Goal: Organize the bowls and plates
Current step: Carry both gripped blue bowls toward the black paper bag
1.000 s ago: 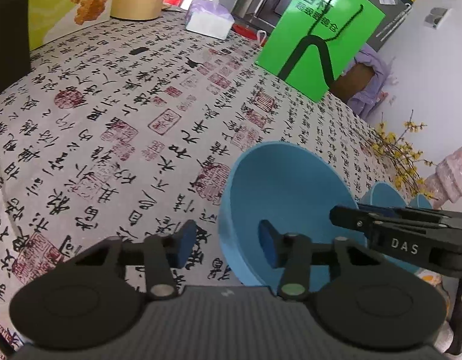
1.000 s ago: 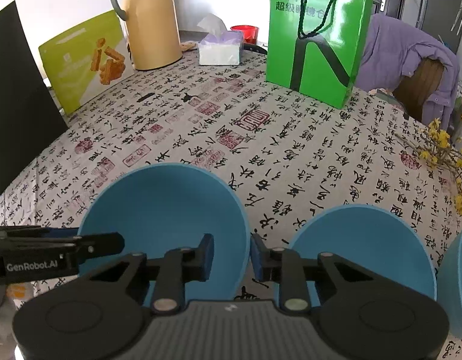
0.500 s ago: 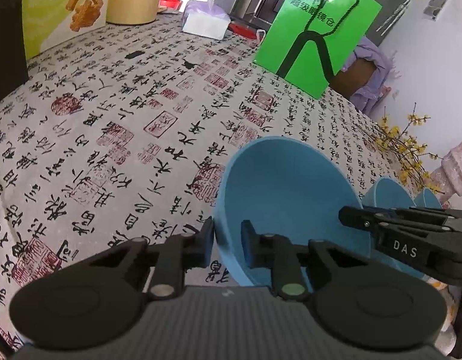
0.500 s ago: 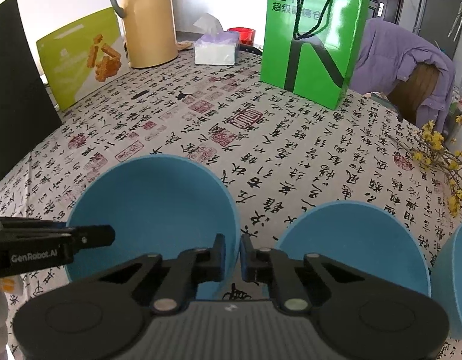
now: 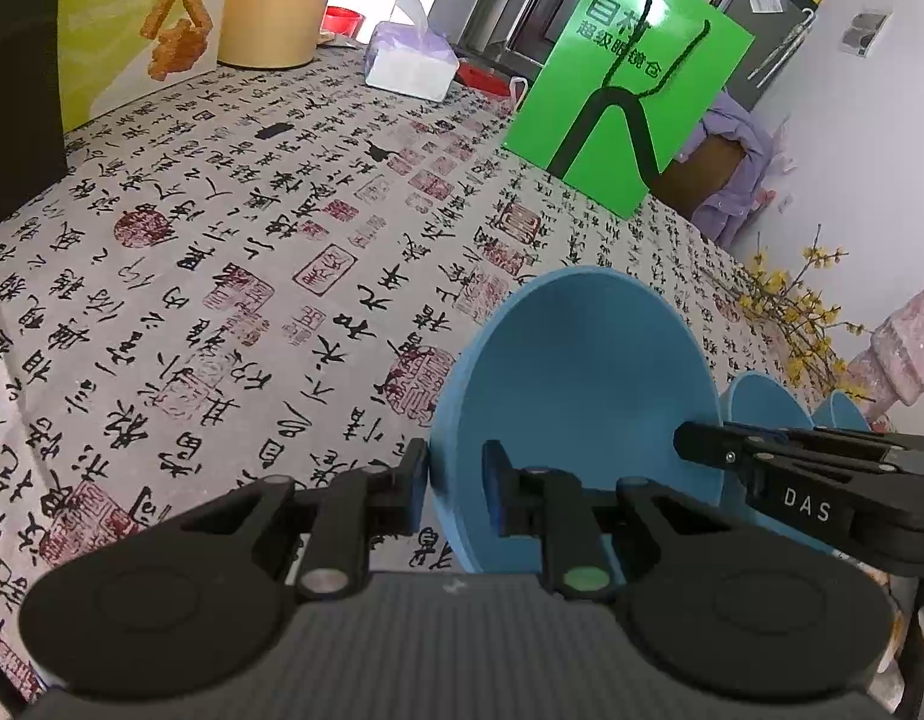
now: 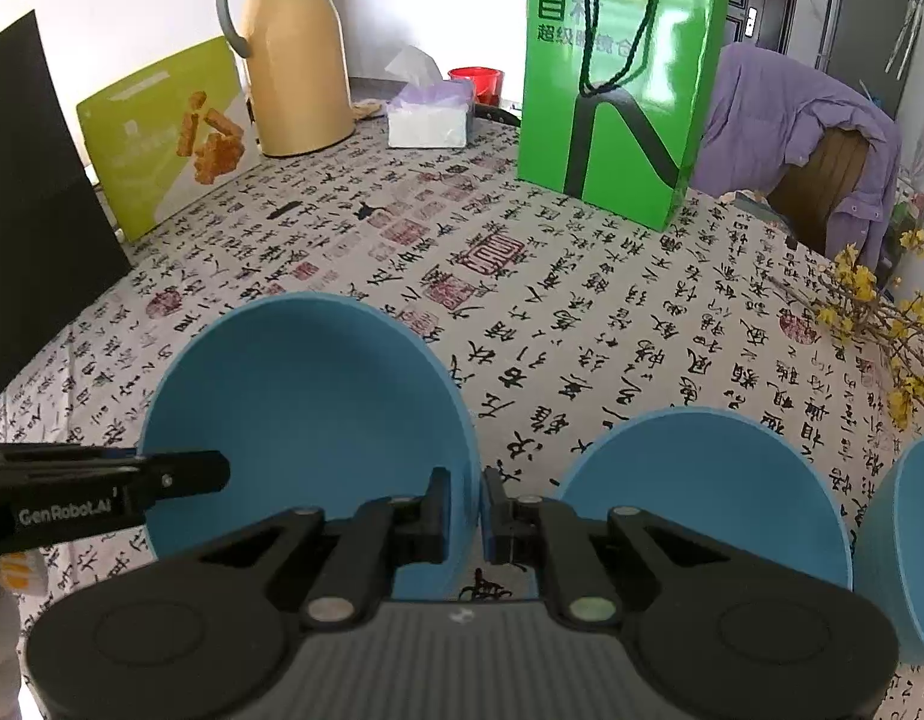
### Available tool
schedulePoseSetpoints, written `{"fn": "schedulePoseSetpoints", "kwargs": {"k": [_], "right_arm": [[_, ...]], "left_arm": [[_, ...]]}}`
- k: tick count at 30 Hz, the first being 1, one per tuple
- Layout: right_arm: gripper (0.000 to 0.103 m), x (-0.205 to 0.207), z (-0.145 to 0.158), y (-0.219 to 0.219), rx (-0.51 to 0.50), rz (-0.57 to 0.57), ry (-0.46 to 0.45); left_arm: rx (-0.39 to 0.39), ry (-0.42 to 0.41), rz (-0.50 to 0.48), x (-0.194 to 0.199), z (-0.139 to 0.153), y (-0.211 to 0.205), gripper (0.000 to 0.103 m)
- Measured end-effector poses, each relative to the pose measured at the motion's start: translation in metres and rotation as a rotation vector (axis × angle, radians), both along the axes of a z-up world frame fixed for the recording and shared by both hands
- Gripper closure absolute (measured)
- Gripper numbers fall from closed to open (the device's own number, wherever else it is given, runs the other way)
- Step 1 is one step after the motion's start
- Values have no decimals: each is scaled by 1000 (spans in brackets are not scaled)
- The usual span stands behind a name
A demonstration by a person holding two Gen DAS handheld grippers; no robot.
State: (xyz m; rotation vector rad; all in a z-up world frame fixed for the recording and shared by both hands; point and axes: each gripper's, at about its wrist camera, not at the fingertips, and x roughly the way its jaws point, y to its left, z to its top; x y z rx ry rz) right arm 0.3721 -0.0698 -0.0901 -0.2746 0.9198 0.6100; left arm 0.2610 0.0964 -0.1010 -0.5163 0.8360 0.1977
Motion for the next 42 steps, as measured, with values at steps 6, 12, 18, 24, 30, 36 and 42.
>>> {"fn": "schedulePoseSetpoints", "kwargs": {"k": [6,12,18,24,30,36,42], "right_arm": [[93,-11,10,4,12,6,-14],[93,-23,19,11,20,22,-29],[93,-37,30,22,33,48,-46],[93,-50,38,35,37,70,-59],[93,-61,43,48,47,86,-60],[93,-74,47,66,47,117,-65],[93,-87,47,87,45,153,-65]], "left_arm": [[6,-27,13,-11,11,4,83],[7,-50,31,-26,19,12,83],[7,-73,57,-43,26,23,83],[9,-99,82,-60,34,36,83],[9,-114,110,-75,38,50,83],[6,-128,145,-92,41,67,83],[0,-139,183,-108,41,85,83]]}}
